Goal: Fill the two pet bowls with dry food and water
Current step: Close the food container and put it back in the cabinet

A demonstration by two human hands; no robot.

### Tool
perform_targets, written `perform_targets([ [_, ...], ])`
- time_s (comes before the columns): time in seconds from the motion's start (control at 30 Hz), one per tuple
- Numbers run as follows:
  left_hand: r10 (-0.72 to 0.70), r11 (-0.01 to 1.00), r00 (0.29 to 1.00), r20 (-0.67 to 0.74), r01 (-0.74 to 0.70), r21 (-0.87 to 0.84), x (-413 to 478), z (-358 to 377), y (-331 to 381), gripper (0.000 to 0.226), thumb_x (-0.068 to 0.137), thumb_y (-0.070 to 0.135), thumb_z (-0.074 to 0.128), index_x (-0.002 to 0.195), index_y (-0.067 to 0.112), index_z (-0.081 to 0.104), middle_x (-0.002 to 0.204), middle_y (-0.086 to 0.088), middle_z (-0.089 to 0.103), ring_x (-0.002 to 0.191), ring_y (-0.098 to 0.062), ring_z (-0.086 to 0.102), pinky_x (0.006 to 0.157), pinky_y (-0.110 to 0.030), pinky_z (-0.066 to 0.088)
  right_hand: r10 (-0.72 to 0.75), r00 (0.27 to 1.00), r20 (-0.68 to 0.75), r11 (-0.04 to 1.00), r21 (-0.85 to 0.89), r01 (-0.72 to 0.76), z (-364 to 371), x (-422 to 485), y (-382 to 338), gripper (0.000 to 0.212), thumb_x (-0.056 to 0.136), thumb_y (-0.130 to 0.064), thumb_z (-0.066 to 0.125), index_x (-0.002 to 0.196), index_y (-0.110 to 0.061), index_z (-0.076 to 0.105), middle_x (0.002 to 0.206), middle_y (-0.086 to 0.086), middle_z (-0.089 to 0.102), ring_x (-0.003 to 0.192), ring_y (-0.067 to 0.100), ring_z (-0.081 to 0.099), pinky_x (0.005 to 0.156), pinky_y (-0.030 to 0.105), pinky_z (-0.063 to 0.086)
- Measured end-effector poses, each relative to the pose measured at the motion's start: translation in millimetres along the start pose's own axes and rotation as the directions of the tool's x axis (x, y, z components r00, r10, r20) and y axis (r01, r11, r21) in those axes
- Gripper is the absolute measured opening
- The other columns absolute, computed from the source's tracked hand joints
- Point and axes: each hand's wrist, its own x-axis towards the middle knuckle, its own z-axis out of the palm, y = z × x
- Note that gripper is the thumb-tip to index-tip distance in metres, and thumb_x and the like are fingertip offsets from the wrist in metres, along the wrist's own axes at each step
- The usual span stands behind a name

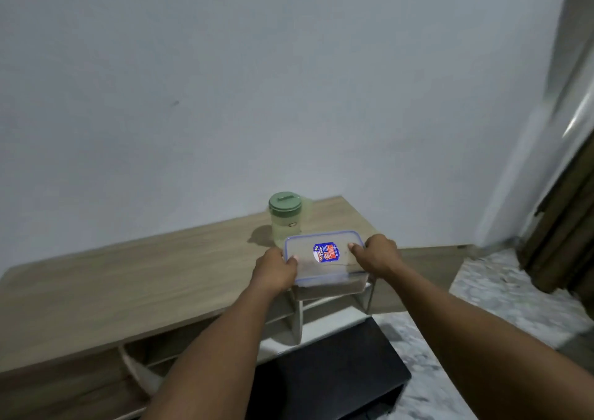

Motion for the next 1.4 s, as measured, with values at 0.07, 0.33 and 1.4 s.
perform_targets([
  [0.07, 0.018, 1.0, 1.0, 0.025, -0.019, 0.018, -4, 18, 18, 0.037, 0.094, 0.038, 0.055, 0.119, 0.011, 0.06, 0.125, -0.015, 0.063, 0.116, -0.033, 0.058, 0.089, -0.031, 0.044, 0.018, 1.0, -0.014, 1.0, 0.009, -0.017, -18, 1, 22, 0.057, 0.09, -0.059, 0.056, 0.096, -0.004, 0.067, 0.1, 0.021, 0.071, 0.091, 0.038, 0.069, 0.08, 0.041, 0.058],
  [0.33, 0.035, 0.995, 0.99, 0.137, -0.048, 0.092, 11, 80, 53, 0.039, 0.094, 0.039, 0.054, 0.12, 0.01, 0.056, 0.129, -0.017, 0.06, 0.119, -0.034, 0.055, 0.089, -0.031, 0.043, 0.115, 0.993, -0.028, 0.992, 0.06, -0.113, -41, 14, 85, 0.046, 0.092, -0.051, 0.059, 0.077, -0.008, 0.059, 0.076, 0.012, 0.063, 0.072, 0.032, 0.064, 0.07, 0.035, 0.055],
  [1.4, -0.42, 0.906, 0.906, -0.055, 0.415, -0.088, 100, 310, -42, 0.027, 0.092, 0.024, 0.065, 0.115, 0.01, 0.066, 0.106, -0.008, 0.069, 0.092, -0.024, 0.063, 0.074, -0.025, 0.041, 0.004, 0.92, 0.392, 0.997, 0.068, -0.034, 135, 189, 247, 0.043, 0.096, -0.043, 0.06, 0.116, -0.006, 0.064, 0.114, 0.017, 0.07, 0.106, 0.036, 0.066, 0.085, 0.036, 0.052],
])
